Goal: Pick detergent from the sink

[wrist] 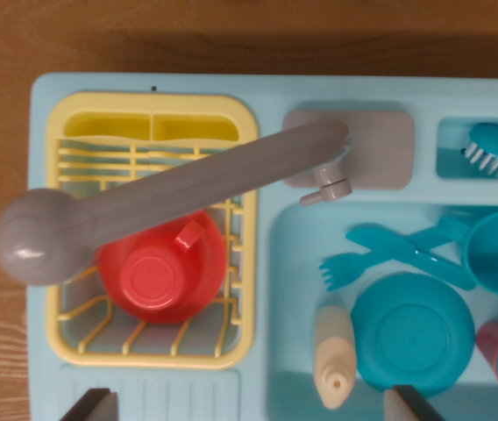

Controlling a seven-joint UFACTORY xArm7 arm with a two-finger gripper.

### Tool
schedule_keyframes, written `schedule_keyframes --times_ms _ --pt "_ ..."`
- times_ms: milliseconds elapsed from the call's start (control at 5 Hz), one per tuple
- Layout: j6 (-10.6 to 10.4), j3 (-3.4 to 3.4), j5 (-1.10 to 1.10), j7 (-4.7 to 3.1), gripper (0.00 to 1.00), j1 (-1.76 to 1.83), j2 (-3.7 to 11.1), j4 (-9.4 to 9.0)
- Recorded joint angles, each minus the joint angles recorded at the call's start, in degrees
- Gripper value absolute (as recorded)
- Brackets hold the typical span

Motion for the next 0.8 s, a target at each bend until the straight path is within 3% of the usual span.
schedule_keyframes --times_ms 200,400,600,800 --pt "0.0 0.0 0.0 0.0 0.0 0.0 0.0 0.0" --pt "-2.0 -0.18 0.06 -0.64 0.0 -0.15 0.1 -1.89" --pt "-2.0 -0.18 0.06 -0.64 0.0 -0.15 0.1 -1.89" --pt "-4.1 -0.39 0.13 -1.35 0.0 -0.31 0.22 -3.98"
